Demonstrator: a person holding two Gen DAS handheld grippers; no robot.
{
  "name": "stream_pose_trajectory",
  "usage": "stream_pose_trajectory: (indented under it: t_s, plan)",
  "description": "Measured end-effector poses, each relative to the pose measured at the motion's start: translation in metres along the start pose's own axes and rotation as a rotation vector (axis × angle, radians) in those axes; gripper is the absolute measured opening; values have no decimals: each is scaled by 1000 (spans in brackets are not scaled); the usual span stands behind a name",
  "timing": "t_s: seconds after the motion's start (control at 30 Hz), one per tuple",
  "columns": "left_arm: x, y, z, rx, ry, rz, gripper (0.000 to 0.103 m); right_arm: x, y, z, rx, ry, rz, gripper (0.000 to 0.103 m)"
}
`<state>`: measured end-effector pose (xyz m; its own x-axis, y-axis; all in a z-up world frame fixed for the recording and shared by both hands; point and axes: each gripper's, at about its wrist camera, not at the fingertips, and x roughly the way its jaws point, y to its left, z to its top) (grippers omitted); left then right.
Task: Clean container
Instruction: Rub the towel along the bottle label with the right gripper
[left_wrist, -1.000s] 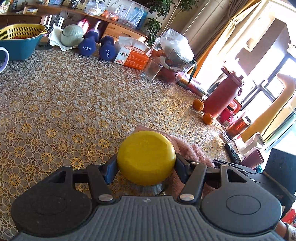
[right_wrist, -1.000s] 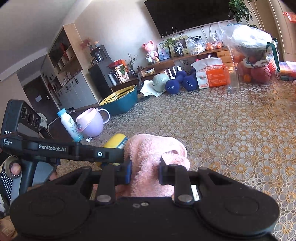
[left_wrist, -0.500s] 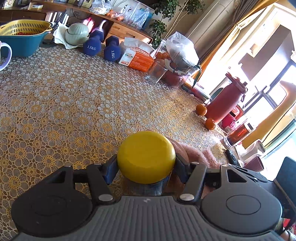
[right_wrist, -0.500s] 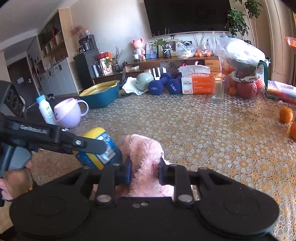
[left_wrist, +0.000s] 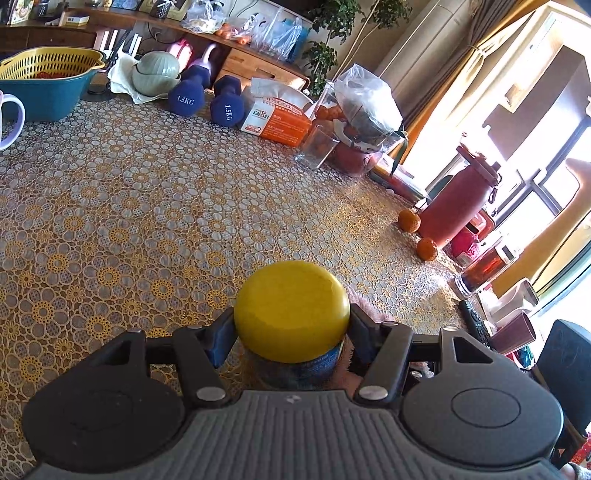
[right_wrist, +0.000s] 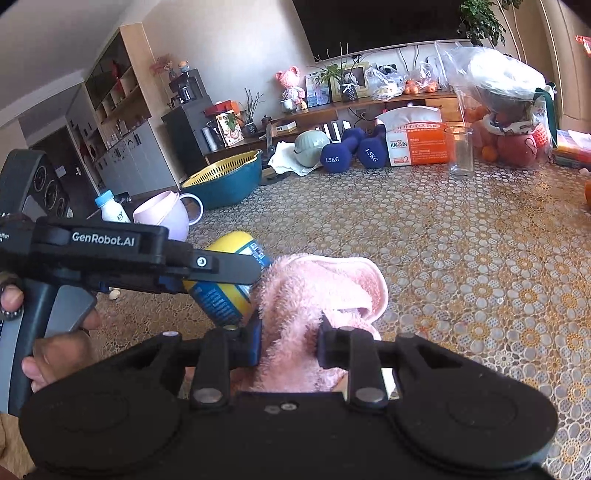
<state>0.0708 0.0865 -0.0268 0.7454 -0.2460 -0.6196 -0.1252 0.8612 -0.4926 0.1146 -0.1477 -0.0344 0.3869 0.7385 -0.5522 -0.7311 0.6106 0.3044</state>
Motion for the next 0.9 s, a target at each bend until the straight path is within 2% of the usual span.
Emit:
stream_pose_trajectory:
  t_s: [0.2, 0.37, 0.57, 0.73, 0.9]
  plan:
    - [0, -8, -3, 48, -9, 4, 62, 11, -13, 6, -4, 9, -57, 26]
    - [-2, -19, -8, 118, -18, 20, 62, 22, -13, 12, -86, 19, -103, 25]
    - [-5, -41, -20, 251, -38, 60, 62, 15, -28, 27, -64, -1, -165, 24]
    - [-2, -65, -33, 395, -63, 106, 62, -17, -25, 39, -47, -66, -128, 24]
    - [2, -80, -43, 500, -88, 133, 63, -56, -1, 52, -122, -148, -20, 24]
